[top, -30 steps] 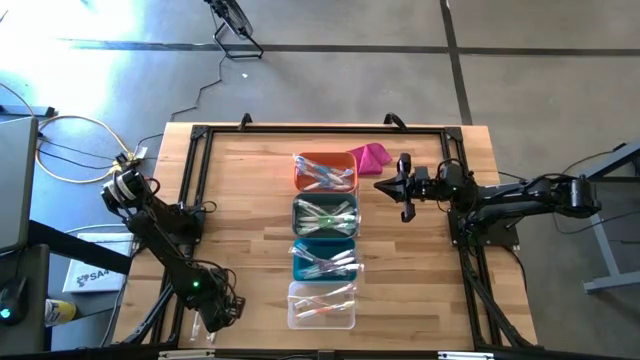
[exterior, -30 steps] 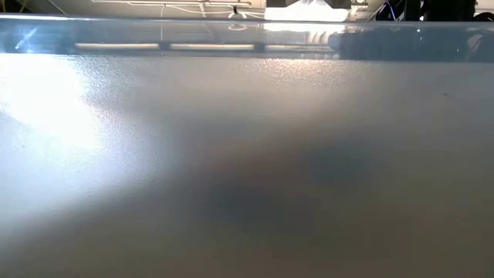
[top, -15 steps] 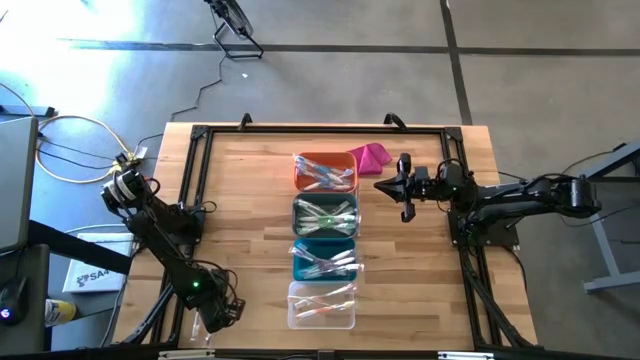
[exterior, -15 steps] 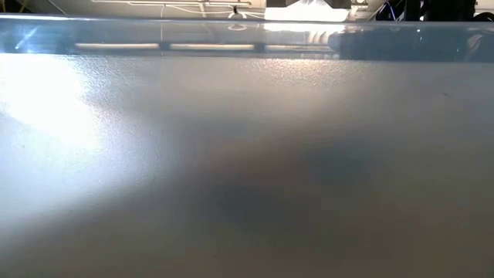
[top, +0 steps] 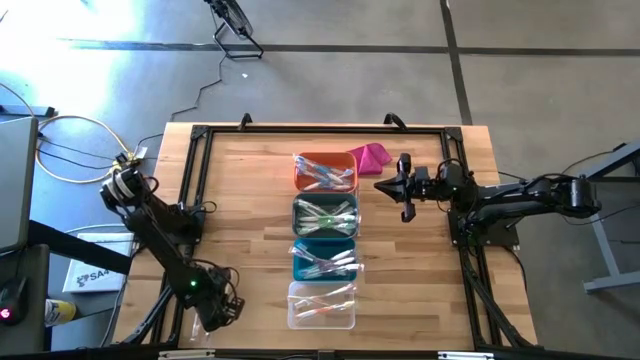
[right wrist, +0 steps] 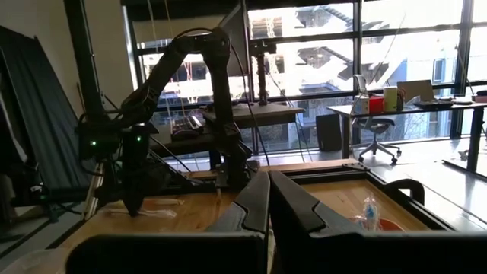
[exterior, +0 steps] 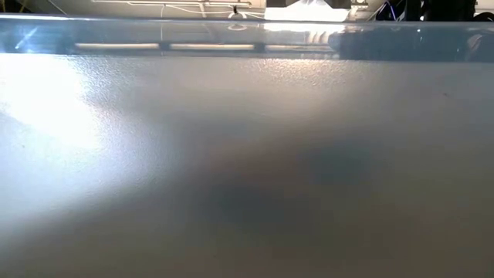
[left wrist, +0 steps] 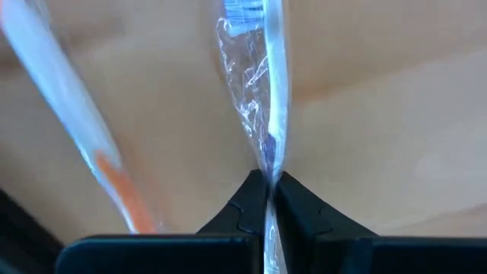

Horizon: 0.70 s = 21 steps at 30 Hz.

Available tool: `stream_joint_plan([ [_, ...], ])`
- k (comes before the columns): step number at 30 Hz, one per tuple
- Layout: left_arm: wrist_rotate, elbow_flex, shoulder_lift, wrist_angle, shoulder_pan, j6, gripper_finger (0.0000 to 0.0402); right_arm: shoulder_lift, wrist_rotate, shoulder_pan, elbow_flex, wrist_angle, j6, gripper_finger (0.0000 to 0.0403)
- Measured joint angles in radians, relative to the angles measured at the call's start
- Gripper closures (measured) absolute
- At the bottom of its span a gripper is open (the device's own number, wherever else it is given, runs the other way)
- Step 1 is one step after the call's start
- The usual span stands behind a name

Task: Pick & Place Toothbrushes
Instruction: Put the purple toothbrush into the blue bin

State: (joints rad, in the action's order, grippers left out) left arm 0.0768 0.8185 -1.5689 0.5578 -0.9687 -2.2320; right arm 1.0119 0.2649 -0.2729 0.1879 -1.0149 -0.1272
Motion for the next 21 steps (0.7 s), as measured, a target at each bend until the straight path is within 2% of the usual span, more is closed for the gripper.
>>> stream_joint_plan([
  [5, -0.05, -0.001, 0.048, 0.056, 0.011, 0.008, 0.0391, 0.0, 0.007, 0.001, 0.0, -0.01, -0.007, 0.04],
  [8, -0.05, -0.001, 0.083, 0.088, 0.036, 0.077, 0.0391, 0.0, 0.028, 0.001, 0.0, -0.014, -0.007, 0.04],
  [14, -0.091, 0.0, 0.157, 0.122, 0.146, 0.303, 0.0391, 0.0, 0.03, 0.012, 0.0, -0.015, -0.006, 0.04],
  [21, -0.125, 0.0, 0.236, 0.185, 0.326, 0.603, 0.0391, 0.0, 0.03, 0.012, 0.0, -0.015, -0.003, 0.04],
])
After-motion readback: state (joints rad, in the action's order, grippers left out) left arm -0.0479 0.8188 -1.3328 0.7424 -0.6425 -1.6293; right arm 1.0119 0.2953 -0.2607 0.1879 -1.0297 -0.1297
